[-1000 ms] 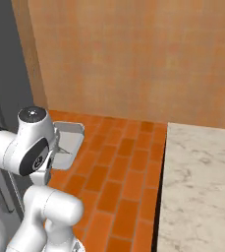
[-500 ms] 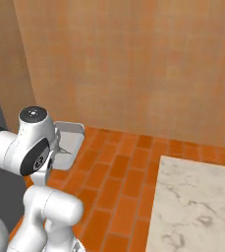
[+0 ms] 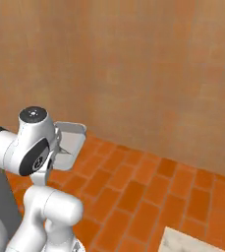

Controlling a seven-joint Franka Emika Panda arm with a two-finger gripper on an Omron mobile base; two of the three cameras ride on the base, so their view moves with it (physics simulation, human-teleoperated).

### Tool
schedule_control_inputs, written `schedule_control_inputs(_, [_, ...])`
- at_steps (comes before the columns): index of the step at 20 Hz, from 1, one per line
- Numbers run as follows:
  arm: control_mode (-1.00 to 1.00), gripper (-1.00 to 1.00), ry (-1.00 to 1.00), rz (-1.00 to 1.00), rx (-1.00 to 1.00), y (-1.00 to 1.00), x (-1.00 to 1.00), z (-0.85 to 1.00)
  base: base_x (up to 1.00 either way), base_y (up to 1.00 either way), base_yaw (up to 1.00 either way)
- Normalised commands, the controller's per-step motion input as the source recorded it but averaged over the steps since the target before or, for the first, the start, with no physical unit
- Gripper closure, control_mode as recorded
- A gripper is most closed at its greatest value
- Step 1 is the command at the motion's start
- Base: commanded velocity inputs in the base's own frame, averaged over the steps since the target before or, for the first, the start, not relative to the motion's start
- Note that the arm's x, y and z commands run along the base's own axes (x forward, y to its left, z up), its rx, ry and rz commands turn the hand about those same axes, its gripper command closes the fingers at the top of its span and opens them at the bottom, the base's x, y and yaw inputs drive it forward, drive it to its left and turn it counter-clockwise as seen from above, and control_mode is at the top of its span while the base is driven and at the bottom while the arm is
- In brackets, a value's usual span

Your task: Take the meat container that has the fish and place it on the second highest rack of the freezer. Then take the vegetable container that has the eggplant and lime and place it on the highest rack of the freezer.

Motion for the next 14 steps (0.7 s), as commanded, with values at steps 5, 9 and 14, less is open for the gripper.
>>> schedule_control_inputs(5, [1.0, 1.0, 0.0, 0.0, 0.0, 0.0, 0.0, 0.0, 0.02, 0.02, 0.98])
schedule_control_inputs(9, [1.0, 1.0, 0.0, 0.0, 0.0, 0.0, 0.0, 0.0, -0.13, 0.02, 0.92])
schedule_control_inputs(14, [1.0, 1.0, 0.0, 0.0, 0.0, 0.0, 0.0, 0.0, 0.26, 0.01, 0.93])
